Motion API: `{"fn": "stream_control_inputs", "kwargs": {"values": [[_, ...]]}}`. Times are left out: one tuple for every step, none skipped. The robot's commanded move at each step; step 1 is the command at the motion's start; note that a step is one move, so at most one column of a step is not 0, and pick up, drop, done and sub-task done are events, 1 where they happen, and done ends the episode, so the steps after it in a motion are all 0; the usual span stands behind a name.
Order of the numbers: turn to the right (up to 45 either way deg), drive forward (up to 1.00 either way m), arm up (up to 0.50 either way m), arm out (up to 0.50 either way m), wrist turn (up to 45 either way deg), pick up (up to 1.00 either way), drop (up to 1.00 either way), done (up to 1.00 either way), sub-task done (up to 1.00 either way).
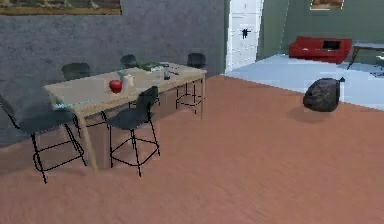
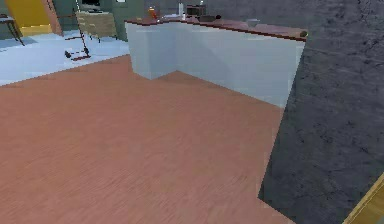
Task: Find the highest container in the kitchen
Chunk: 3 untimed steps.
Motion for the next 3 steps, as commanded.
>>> {"fn": "stream_control_inputs", "kwargs": {"values": [[0.0,1.00,0.00,0.00,0.0,0.00,0.00,0.00,0.00],[6.0,0.00,0.00,0.00,0.0,0.00,0.00,0.00,0.00],[3.0,0.00,0.00,0.00,0.0,0.00,0.00,0.00,0.00]]}}
